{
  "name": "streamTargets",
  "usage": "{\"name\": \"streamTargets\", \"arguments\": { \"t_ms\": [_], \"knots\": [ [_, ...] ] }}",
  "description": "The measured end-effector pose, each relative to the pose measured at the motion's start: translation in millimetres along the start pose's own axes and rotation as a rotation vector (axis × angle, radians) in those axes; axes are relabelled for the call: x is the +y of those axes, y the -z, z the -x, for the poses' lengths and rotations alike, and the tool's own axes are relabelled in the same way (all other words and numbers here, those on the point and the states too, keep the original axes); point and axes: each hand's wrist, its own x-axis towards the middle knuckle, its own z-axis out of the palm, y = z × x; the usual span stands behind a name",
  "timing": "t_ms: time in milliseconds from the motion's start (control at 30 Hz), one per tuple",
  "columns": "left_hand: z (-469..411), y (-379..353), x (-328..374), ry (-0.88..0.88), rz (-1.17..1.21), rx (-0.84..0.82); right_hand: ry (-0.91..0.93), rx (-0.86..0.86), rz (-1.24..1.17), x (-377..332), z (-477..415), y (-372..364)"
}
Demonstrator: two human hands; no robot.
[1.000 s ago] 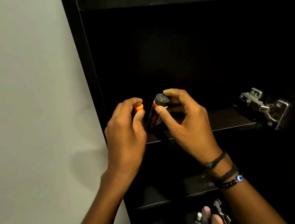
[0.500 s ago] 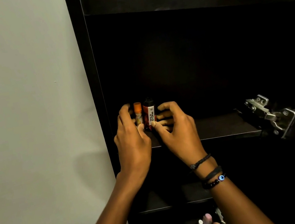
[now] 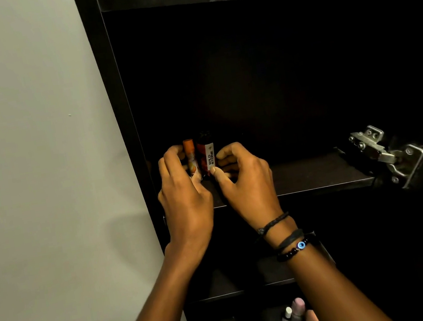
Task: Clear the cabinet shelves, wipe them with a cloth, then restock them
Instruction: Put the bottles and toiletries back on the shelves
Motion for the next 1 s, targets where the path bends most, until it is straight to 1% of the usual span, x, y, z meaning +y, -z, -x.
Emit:
{"name": "streamTargets", "arguments": {
  "t_ms": [300,667,1000],
  "knots": [
    [-1.6,-0.6,-1.2,0.035,-0.036,-0.033,-0.027,-0.013,0.035,-0.9,0.4,-1.6],
    [-1.2,-1.8,-2.7,0.004,-0.062,-0.029,-0.049,-0.021,0.062,-2.4,1.3,-0.8],
    [3.1,2.2,-3.2,0.001,-0.084,-0.073,-0.008,-0.014,0.118,-6.3,7.8,2.5]
  ]
}}
